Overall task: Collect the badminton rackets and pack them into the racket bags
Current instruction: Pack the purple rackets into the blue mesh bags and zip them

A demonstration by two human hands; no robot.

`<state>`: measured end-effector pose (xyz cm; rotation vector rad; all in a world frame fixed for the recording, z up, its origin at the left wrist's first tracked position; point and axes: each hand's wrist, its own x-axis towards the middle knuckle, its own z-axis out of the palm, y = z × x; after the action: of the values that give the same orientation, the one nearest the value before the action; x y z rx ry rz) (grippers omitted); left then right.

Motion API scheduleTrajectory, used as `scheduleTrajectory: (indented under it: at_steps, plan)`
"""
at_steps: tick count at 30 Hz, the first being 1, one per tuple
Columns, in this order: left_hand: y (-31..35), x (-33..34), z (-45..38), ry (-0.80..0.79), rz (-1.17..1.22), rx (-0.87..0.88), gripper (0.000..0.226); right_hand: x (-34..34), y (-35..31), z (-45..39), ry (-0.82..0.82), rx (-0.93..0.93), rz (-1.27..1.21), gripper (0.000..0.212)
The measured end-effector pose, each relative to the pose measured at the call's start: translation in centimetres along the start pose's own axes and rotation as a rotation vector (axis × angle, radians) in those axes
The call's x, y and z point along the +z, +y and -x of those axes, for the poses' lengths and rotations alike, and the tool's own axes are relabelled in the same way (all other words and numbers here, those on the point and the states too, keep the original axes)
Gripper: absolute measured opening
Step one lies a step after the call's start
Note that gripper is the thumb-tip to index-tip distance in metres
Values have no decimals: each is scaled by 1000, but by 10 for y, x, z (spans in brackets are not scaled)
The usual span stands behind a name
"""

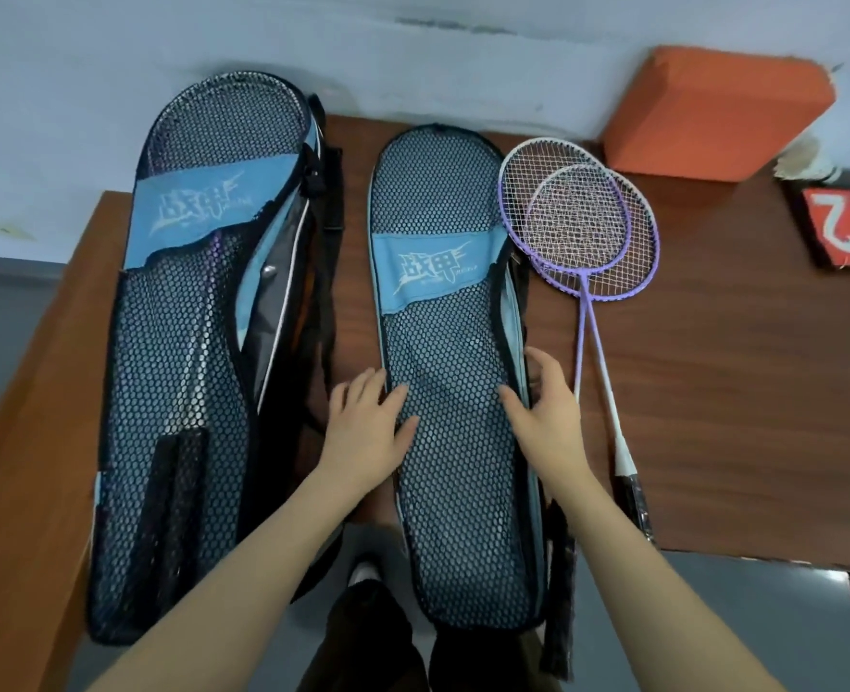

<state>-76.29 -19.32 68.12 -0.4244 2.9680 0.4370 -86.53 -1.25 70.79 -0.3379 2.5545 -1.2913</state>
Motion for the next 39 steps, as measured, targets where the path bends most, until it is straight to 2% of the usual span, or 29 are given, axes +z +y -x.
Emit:
scheduleTrajectory:
  at_steps: [2,5,8,13,18,27,30,33,37,39]
  plan:
    - [14,-4,-10,40,73,4,55,-4,-1,-1,11,37,-6,46]
    - [41,-19,-32,119,214,23,51,-7,-9,3,-2,-16,-27,44]
    - [67,-36,-60,99,316,-7,43,-10,-17,9,-32,-68,-26,38]
    - [95,-45,-80,14,375,-61,46,-25,-20,17,-33,-38,-153,30]
    - [110,-45,-77,-27,687,-132,36,-38,-13,16,-49,-4,-273,14]
    - [104,-74,-55,176,896,-160,28,-42,-16,12,-3,56,-362,25]
    - [88,-84,-42,179,872,-154,31,-38,-21,8,-64,29,-321,39]
    - [76,-87,-35,140,721,-130,35,-28,-31,5,-150,-62,-237,47]
    - [64,-83,-37,100,471,-134,36,-16,-41,5,-201,-65,-177,40]
    - [60,-79,-39,106,415,-164,36,-14,-42,4,-196,-67,-181,30]
